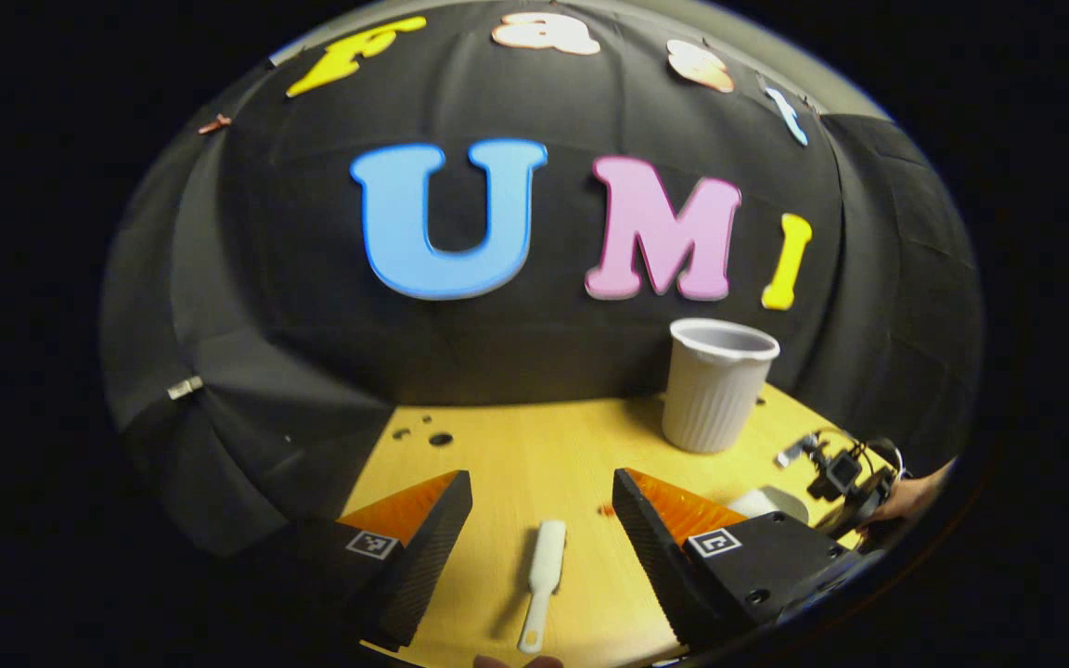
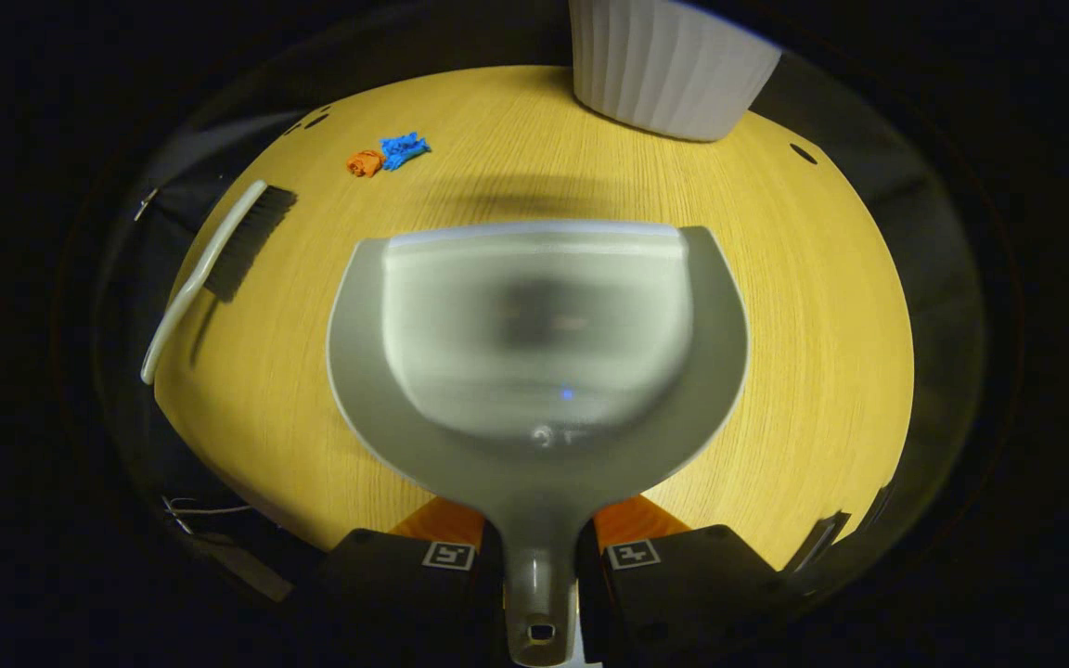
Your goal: Pick up the small broom and dustpan from the desktop, sweep the trash into the dustpan with the broom, and then empty the trash into the garbage bin.
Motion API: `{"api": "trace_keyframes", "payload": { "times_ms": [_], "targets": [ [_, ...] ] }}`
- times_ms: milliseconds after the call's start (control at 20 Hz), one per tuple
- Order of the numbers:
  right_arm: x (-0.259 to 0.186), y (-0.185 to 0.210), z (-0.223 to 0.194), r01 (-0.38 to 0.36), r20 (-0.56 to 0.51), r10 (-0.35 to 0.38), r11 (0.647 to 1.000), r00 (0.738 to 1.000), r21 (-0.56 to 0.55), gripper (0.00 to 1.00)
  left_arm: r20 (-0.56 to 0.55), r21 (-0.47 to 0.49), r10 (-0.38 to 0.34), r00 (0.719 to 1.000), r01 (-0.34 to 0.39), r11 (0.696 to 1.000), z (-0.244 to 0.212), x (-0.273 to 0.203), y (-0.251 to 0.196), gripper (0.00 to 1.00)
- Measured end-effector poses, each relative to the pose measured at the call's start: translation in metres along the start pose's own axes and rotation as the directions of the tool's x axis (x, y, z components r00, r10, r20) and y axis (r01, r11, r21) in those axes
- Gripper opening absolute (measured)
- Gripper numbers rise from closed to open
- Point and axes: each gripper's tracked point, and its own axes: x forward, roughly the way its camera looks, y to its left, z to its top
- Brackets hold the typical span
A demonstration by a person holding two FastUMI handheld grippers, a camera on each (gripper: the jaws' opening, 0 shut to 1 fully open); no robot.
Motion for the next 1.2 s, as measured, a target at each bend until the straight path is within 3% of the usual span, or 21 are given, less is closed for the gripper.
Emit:
{"api": "trace_keyframes", "payload": {
  "times_ms": [50,150,250,400,700,750,800,850,900,1050,1200],
  "targets": [
    [-0.004,-0.001,-0.001,-0.001,0.002,0.001,0.999,1.0,-0.032,0.36,-0.079,0.012,-0.012,0.997,0.013,1.0,-0.021,0.012,0.0,0.98],
    [-0.013,-0.006,-0.007,0.012,-0.011,-0.013,0.993,1.0,-0.117,0.37,-0.247,0.028,-0.035,0.968,0.043,0.999,-0.065,0.025,0.003,0.98],
    [-0.018,-0.006,-0.01,0.009,-0.017,-0.012,0.983,1.0,-0.181,0.37,-0.419,0.03,-0.052,0.906,0.071,0.997,-0.112,0.035,0.006,0.98],
    [-0.023,0.006,-0.011,-0.053,-0.031,0.049,0.984,0.998,-0.172,0.37,-0.584,0.035,-0.061,0.809,0.1,0.994,-0.161,0.05,0.006,0.98],
    [-0.033,-0.004,0.01,-0.013,0.021,0.018,0.978,1.0,-0.207,0.36,-0.694,0.018,-0.063,0.717,0.104,0.994,-0.191,0.068,0.001,0.96],
    [-0.034,-0.004,0.012,-0.016,0.024,0.021,0.979,0.999,-0.201,0.41,-0.709,0.024,-0.057,0.702,0.105,0.994,-0.198,0.075,0.002,0.95],
    [-0.035,-0.004,0.013,-0.018,0.027,0.023,0.981,0.999,-0.195,0.36,-0.722,0.033,-0.046,0.69,0.101,0.994,-0.201,0.078,0.003,0.95],
    [-0.036,-0.005,0.014,-0.017,0.028,0.023,0.981,0.999,-0.193,0.41,-0.731,0.037,-0.038,0.681,0.096,0.995,-0.204,0.082,0.004,0.95],
    [-0.037,-0.005,0.015,-0.016,0.029,0.022,0.981,0.999,-0.193,0.36,-0.746,0.031,-0.041,0.665,0.096,0.995,-0.208,0.085,0.001,0.99],
    [-0.036,-0.003,0.018,-0.02,0.027,0.026,0.981,0.999,-0.192,0.36,-0.775,0.025,-0.034,0.631,0.085,0.996,-0.221,0.091,0.0,0.84],
    [-0.037,0.0,0.02,-0.024,0.025,0.029,0.981,0.999,-0.193,0.36,-0.782,0.045,-0.016,0.624,0.082,0.996,-0.224,0.095,0.001,0.7]
  ]
}}
